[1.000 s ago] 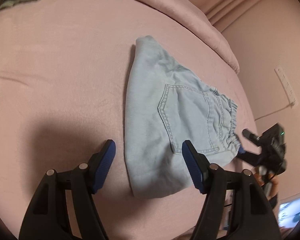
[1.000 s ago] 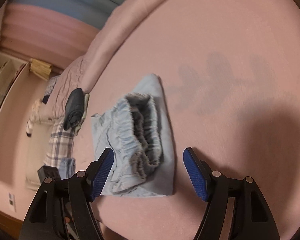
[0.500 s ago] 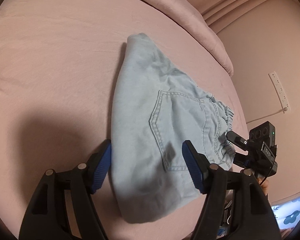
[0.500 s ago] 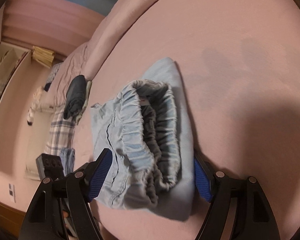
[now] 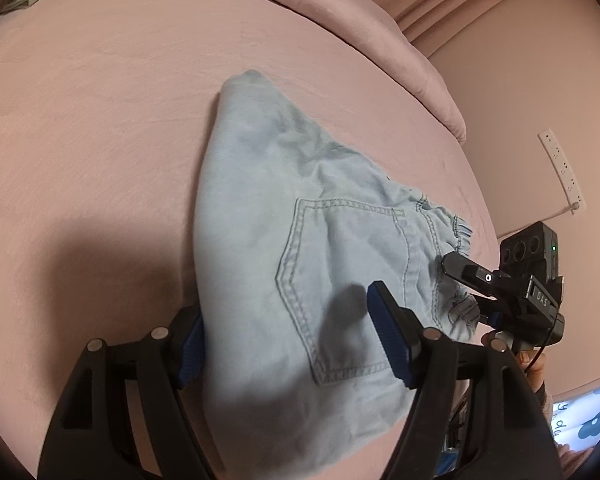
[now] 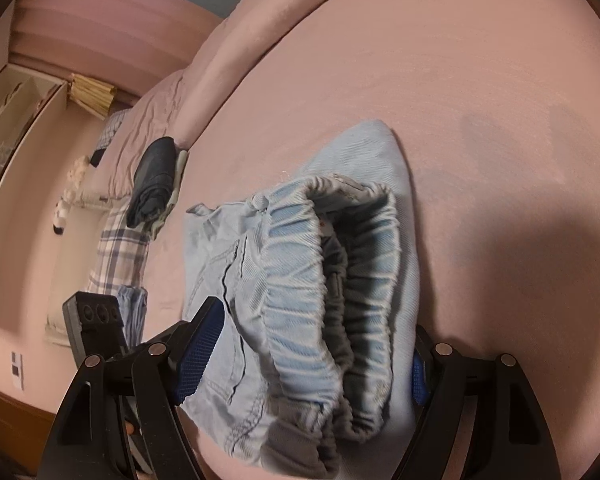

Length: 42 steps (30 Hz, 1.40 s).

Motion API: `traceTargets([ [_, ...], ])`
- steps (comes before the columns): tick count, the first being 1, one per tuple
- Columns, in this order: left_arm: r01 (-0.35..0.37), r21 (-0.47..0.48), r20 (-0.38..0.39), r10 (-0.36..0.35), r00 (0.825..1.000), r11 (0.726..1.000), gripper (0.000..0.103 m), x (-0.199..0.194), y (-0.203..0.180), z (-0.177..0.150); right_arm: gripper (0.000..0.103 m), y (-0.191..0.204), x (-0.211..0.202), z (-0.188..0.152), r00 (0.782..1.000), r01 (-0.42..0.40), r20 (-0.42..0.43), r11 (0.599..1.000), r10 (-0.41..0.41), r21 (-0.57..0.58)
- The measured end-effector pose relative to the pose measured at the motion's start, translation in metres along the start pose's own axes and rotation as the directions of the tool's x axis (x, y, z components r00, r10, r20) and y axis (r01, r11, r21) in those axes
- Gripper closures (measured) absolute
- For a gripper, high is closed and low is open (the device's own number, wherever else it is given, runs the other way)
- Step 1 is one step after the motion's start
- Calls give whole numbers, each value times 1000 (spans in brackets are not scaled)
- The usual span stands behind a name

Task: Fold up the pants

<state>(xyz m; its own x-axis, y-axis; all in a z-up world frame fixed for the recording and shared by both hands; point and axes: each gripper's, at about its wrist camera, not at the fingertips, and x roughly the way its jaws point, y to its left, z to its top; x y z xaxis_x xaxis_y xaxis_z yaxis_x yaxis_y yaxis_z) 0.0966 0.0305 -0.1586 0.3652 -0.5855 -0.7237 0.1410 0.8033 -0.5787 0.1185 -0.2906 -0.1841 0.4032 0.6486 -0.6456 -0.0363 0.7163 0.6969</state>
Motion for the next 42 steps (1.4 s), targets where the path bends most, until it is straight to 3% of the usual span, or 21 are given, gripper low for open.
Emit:
traceTargets([
  [16,-20,38,-6,20,1000,999,31,8,-10,6,23,10,10,10,1000,27,-2,998,-27,-50],
  [23,-54,44,-5,55,998,998,34,8,-14,4,34,14,5,8,997,78,7,994,-77,-77],
  [32,-97,60,-4,97,995,993,44,10,-20,5,43,21,1,3,993,120,25,988,-118,-98],
  [42,-136,71,26,135,991,988,67,5,-25,4,53,41,-5,-4,984,173,71,975,-164,-142],
])
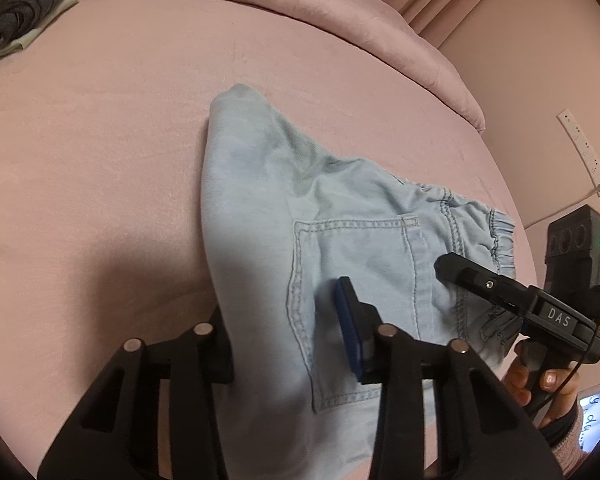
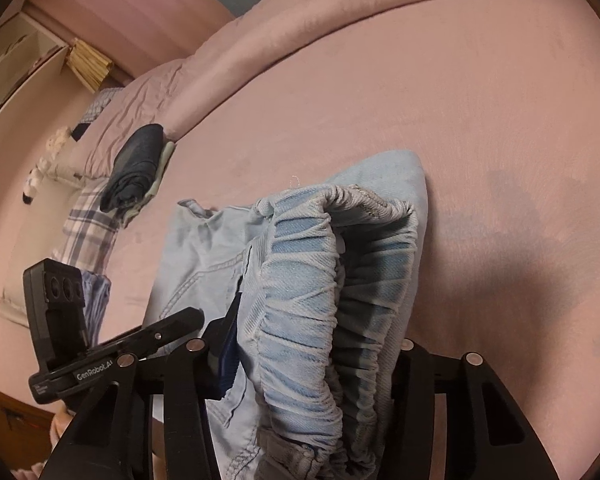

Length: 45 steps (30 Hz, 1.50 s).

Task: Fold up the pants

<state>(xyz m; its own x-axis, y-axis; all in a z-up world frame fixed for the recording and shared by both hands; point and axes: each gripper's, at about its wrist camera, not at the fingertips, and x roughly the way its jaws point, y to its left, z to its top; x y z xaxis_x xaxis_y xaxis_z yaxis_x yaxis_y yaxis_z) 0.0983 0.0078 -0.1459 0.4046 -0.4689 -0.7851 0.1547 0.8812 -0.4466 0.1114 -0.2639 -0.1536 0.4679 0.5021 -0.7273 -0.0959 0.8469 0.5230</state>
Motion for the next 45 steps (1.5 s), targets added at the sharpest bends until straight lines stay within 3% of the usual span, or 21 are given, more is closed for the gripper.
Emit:
traceTargets([
  [4,-12,21,11,12,1000,1000,72,-3,-2,0,55,6,-4,-1,1000,19,15,1000,-18,-24],
  [23,-42,55,62,38,997,998,72,-18,-12,1,58,24,-20,-4,999,1,44,995,3,-98],
  [45,-91,80,142,79,987,993,72,-49,-5,21,58,66,-21,21,996,-16,86,979,34,-204],
])
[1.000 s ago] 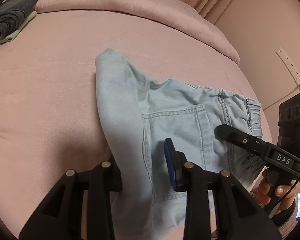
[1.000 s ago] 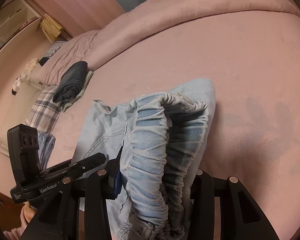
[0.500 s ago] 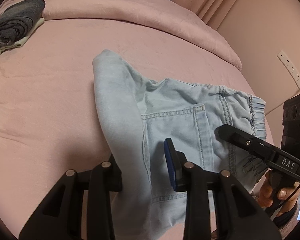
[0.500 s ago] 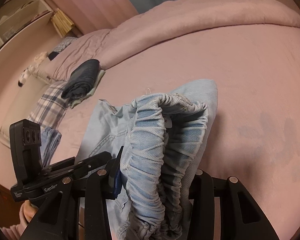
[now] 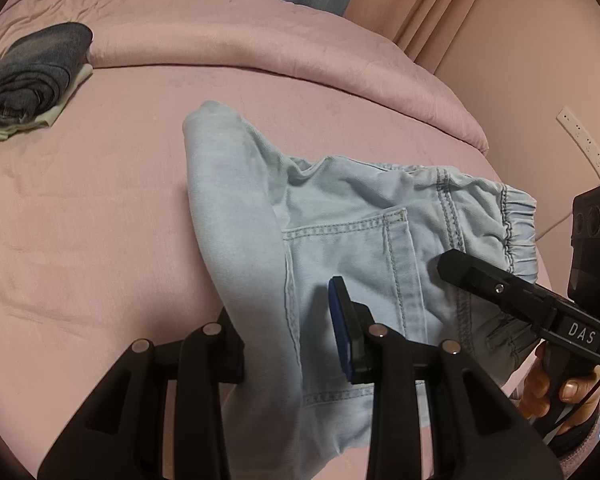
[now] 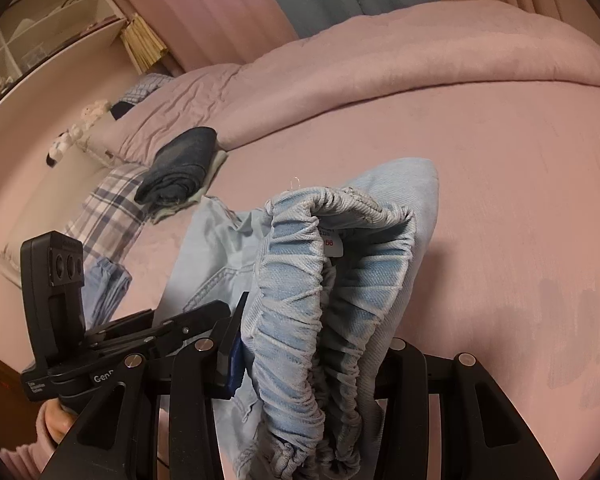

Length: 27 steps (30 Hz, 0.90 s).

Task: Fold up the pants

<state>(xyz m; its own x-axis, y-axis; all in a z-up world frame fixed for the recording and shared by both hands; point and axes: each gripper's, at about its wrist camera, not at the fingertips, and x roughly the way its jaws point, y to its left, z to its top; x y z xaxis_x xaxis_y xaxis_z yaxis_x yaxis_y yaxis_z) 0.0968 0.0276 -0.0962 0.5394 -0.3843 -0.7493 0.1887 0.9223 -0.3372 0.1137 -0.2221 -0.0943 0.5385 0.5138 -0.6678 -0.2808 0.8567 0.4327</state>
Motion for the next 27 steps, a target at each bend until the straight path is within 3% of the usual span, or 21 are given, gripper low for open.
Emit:
traceTargets([
  [27,-40,41,14,39,999,998,72,19,8,43,58,-4,26,42,999,-24,20,1000,25,-19],
])
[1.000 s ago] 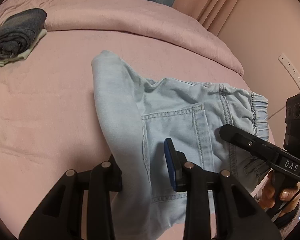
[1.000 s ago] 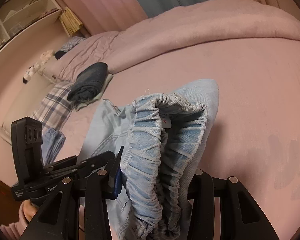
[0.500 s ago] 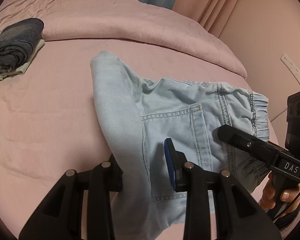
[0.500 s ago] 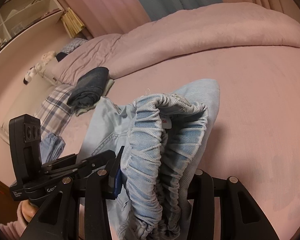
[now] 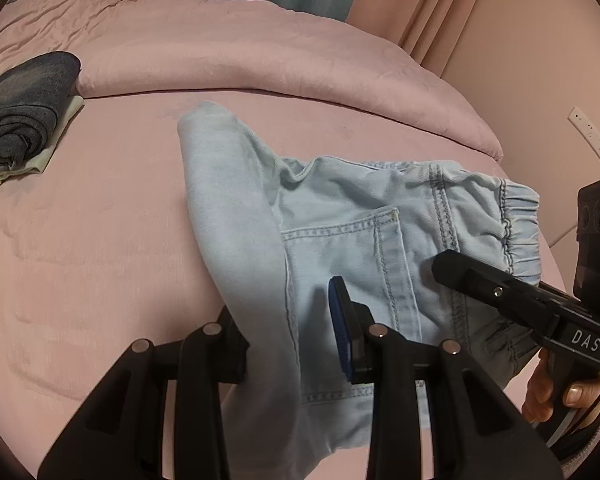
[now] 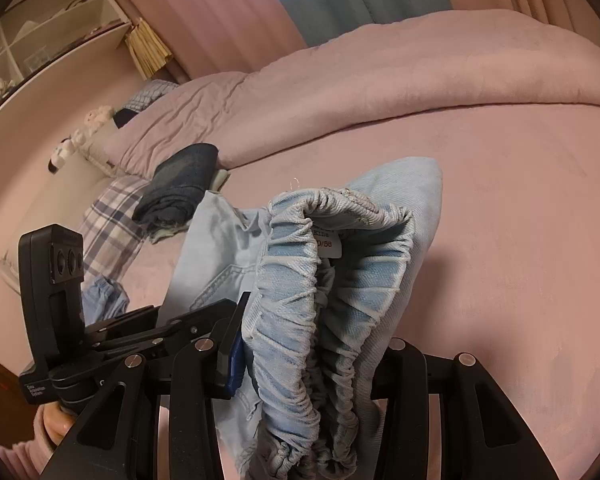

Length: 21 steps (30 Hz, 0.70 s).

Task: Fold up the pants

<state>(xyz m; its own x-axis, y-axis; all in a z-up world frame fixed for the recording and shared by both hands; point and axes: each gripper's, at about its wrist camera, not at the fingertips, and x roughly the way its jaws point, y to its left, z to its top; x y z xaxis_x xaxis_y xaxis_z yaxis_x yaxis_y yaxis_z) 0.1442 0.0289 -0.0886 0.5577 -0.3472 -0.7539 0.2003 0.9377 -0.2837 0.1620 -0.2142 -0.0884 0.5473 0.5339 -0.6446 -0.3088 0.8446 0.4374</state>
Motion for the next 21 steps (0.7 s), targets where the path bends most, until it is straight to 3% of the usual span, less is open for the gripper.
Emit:
traceTargets([
  [16,-20,-10,-63,19,998,1000,72,39,7,12,58,-18,32,14,999,13,-41,999,-12,37],
  [21,-74,2,-121,73,990,997,71,66,16,12,57,-31,55,16,994,48,-98,998,-43,47],
])
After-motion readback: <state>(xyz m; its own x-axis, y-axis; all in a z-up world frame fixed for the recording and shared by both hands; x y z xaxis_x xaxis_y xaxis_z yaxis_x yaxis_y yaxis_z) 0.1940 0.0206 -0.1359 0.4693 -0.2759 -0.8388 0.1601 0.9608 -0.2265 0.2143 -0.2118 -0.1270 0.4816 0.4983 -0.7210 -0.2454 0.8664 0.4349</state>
